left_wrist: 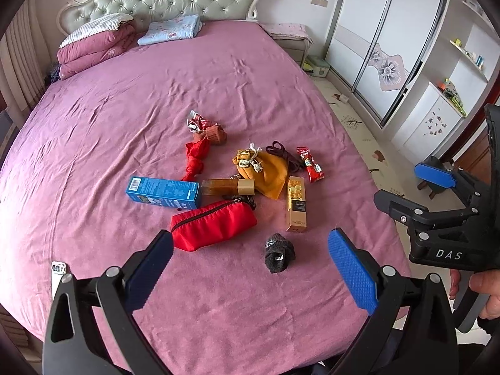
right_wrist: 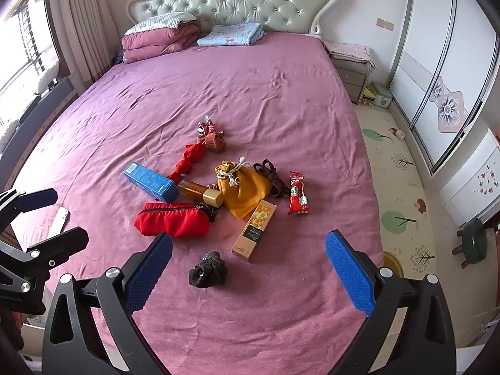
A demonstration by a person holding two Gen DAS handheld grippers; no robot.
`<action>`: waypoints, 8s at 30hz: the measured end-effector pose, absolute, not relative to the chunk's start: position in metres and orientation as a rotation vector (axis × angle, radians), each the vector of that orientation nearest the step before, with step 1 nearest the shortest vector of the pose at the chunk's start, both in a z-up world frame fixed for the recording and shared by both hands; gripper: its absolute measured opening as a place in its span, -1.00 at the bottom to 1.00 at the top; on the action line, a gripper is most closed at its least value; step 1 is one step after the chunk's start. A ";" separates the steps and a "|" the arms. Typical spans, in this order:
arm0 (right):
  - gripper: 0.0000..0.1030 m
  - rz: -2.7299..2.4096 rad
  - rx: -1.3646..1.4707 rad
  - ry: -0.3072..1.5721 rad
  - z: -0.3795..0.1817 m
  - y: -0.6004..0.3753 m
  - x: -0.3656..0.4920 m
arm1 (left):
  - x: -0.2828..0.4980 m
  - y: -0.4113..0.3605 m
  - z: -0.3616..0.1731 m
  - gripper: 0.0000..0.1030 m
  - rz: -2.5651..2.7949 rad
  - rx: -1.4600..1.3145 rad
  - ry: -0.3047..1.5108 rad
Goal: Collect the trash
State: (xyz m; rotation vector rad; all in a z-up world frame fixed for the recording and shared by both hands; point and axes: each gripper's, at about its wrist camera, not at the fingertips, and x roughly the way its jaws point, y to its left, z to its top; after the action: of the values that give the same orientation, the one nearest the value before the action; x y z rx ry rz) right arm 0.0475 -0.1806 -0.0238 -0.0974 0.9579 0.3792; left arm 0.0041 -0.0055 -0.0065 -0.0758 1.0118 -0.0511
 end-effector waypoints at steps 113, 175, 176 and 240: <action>0.83 0.264 0.004 1.459 -0.247 -0.137 0.176 | 0.152 0.036 -0.290 0.51 -0.172 0.333 1.481; -0.30 -0.003 0.335 1.348 -0.210 -0.594 0.092 | 0.151 -0.434 -0.226 -0.83 -0.647 0.065 1.444; -0.30 -0.014 0.338 1.337 -0.211 -0.601 0.093 | 0.154 -0.444 -0.228 -0.79 -0.657 0.069 1.444; 0.19 0.610 -0.005 1.413 -0.214 -0.240 0.118 | 0.075 -0.066 -0.258 0.52 0.042 -0.202 1.423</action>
State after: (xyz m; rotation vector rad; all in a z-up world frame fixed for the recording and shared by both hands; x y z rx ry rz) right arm 0.1180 -0.2396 -0.2140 -0.0053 1.4133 0.6096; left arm 0.0747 -0.0658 -0.2582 -0.2022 1.4233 0.0421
